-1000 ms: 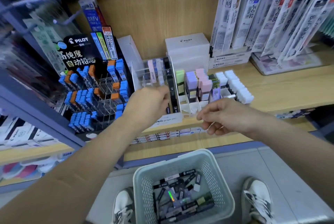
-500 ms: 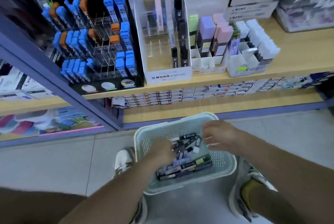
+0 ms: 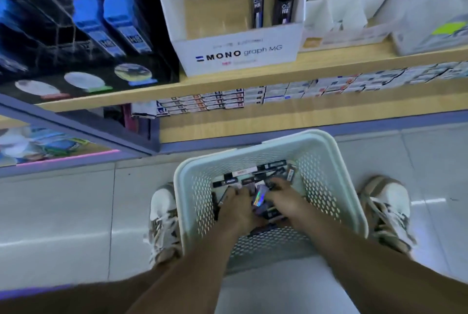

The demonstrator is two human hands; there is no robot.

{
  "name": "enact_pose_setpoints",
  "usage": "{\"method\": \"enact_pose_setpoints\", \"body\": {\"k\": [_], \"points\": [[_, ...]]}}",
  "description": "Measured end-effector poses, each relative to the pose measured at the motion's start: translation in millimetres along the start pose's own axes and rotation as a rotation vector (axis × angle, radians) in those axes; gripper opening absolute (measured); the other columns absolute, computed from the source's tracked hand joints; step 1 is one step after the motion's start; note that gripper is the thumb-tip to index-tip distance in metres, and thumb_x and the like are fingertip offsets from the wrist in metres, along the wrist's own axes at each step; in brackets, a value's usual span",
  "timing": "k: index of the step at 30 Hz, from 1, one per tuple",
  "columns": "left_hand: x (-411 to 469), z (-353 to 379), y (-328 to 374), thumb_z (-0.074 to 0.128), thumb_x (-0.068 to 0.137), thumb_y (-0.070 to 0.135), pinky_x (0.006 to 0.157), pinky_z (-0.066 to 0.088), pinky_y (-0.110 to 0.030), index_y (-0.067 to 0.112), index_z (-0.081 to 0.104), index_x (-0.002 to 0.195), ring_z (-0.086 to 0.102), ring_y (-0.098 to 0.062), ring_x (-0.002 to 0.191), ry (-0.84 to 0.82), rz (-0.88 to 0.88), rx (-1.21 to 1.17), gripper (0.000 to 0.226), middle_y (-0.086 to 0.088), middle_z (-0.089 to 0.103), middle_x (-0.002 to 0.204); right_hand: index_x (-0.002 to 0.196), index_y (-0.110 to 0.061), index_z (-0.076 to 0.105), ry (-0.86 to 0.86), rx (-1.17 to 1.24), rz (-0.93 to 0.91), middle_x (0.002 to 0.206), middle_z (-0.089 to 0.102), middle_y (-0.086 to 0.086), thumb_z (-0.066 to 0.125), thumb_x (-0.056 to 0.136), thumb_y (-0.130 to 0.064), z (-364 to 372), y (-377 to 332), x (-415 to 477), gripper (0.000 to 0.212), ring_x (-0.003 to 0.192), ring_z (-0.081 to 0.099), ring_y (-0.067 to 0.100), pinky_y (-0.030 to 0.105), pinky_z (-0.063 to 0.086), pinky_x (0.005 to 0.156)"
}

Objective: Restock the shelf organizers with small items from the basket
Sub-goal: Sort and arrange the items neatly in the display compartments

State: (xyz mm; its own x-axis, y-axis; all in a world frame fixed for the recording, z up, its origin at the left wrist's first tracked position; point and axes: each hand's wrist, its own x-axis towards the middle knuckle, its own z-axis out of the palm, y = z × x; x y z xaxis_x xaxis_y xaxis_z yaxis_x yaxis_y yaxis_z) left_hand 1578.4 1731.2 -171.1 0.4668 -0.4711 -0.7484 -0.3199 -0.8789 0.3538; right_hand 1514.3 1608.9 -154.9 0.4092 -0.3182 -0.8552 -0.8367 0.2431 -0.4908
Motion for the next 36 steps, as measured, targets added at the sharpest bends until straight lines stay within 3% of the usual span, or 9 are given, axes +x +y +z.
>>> {"method": "enact_pose_setpoints", "body": {"k": [4,8,11,14,16,20,26,31,36], "points": [[3,-2,0,0.075,0.069,0.035,0.092,0.047,-0.034,0.023,0.044,0.132,0.05,-0.028,0.112,0.092,-0.01,-0.115,0.071,-0.009,0.045,0.121,0.119,-0.028,0.056,-0.152,0.115,0.138,0.111,0.063,0.007,0.059,0.085,-0.006,1,-3,4,0.04,0.094,0.065,0.024,0.045,0.056,0.083],[2,-6,-1,0.07,0.073,0.045,0.093,0.046,-0.04,0.029,0.044,0.131,0.042,-0.029,0.118,0.086,-0.032,0.03,0.065,-0.006,0.042,0.123,0.116,-0.012,0.064,-0.159,0.204,0.128,0.079,0.064,0.012,0.058,0.088,0.0,7,0,7,0.031,0.06,0.056,0.019,0.028,0.047,0.055],[0,-2,-2,0.069,0.073,0.054,0.096,0.044,-0.044,0.038,0.049,0.126,0.031,-0.03,0.121,0.158,-0.048,0.146,0.059,-0.004,0.035,0.125,0.114,-0.012,0.068,0.138,-0.246,-0.157,0.097,0.068,0.007,0.063,0.083,-0.006,-2,3,19,0.033,0.089,0.064,0.023,0.024,0.047,0.073],[0,0,4,0.069,0.079,0.048,0.099,0.043,-0.043,0.031,0.055,0.121,0.031,-0.034,0.122,0.143,-0.023,0.158,0.048,-0.006,0.033,0.129,0.142,-0.028,0.045,0.12,-0.84,-0.402,0.145,0.037,0.002,0.071,0.081,-0.03,-17,3,19,0.067,0.133,0.032,0.03,0.038,0.034,0.109],[0,-2,5,0.069,0.081,0.041,0.099,0.044,-0.043,0.028,0.053,0.122,0.041,-0.035,0.121,0.079,0.001,0.186,0.046,-0.008,0.032,0.131,0.149,-0.035,0.03,0.036,-1.017,-0.454,0.155,0.018,-0.003,0.068,0.084,-0.027,-18,3,15,0.075,0.14,0.015,0.029,0.048,0.033,0.109],[2,-10,-7,0.062,0.085,0.029,0.089,0.048,-0.036,0.017,0.048,0.123,0.055,-0.035,0.109,-0.02,0.012,0.227,0.043,-0.016,0.048,0.126,0.139,-0.038,0.038,0.093,-1.177,-0.437,0.139,0.027,0.002,0.065,0.083,-0.013,-12,4,9,0.067,0.131,0.023,0.028,0.047,0.043,0.099],[-8,-25,-2,0.055,0.09,0.022,0.064,0.038,-0.029,0.01,0.048,0.117,0.059,-0.03,0.09,0.109,0.011,-0.094,0.031,-0.013,0.062,0.106,0.122,-0.024,0.056,0.074,-1.357,-0.361,0.136,0.032,0.005,0.065,0.086,-0.017,-9,-5,6,0.038,0.132,0.027,0.028,0.047,0.039,0.099],[-12,-38,11,0.049,0.09,0.015,0.058,0.041,-0.028,0.015,0.048,0.104,0.055,-0.022,0.066,0.086,-0.095,-0.541,0.014,-0.008,0.061,0.084,0.127,-0.014,0.051,-0.047,-1.46,-0.447,0.13,0.056,0.006,0.058,0.092,-0.017,-2,0,4,0.036,0.119,0.057,0.025,0.036,0.047,0.093],[-30,-48,17,0.046,0.096,0.005,0.042,0.044,-0.024,0.007,0.046,0.089,0.053,-0.023,0.045,0.014,-0.12,-0.99,0.008,-0.016,0.051,0.065,0.127,-0.008,0.052,-0.076,-1.179,-0.388,0.128,0.056,0.013,0.059,0.092,-0.019,-8,-4,0,0.037,0.113,0.059,0.028,0.032,0.047,0.088]]}}
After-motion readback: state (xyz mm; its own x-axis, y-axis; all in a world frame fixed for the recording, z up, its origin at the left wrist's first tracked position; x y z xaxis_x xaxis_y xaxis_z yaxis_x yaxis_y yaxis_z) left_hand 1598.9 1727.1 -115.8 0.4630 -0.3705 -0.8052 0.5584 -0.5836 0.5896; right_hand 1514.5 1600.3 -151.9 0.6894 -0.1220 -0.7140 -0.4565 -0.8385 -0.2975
